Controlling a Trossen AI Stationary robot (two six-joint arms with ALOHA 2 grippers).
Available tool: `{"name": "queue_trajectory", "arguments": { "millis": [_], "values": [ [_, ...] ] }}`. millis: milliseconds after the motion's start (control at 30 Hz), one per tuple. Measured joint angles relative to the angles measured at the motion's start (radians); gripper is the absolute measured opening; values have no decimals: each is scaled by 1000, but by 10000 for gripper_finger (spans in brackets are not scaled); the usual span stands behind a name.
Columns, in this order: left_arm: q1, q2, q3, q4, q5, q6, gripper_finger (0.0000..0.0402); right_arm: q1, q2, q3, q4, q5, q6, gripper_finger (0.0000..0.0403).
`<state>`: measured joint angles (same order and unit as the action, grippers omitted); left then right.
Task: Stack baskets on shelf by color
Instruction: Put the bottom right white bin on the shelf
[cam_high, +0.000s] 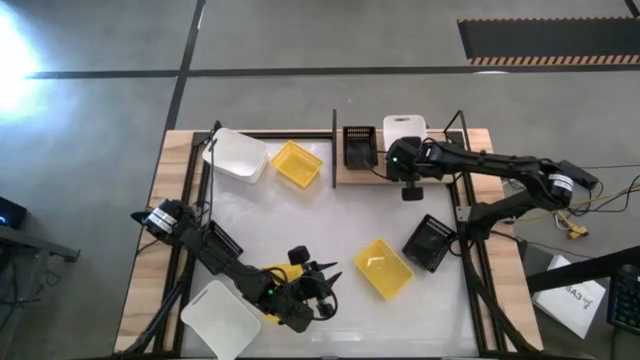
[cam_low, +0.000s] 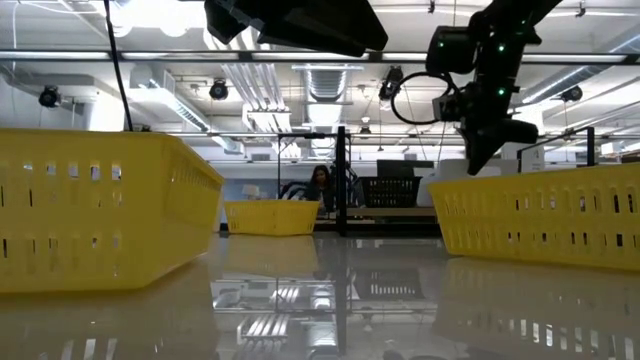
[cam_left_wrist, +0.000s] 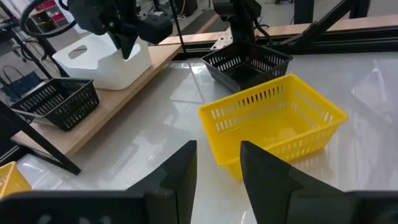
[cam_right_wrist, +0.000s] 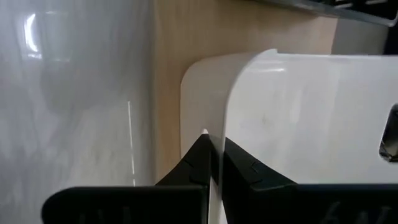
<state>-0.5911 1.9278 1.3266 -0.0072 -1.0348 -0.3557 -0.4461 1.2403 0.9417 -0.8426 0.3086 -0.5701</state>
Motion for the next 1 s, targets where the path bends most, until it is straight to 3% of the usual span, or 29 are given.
{"name": "queue_trajectory", "arguments": {
  "millis": [767, 1000],
  "values": [
    [0, 0, 2, 0, 0, 2, 107, 0, 5, 0, 64, -2, -5, 11],
    [1, 0, 2, 0, 0, 2, 107, 0, 5, 0, 65, -1, -11, 70]
  ]
}}
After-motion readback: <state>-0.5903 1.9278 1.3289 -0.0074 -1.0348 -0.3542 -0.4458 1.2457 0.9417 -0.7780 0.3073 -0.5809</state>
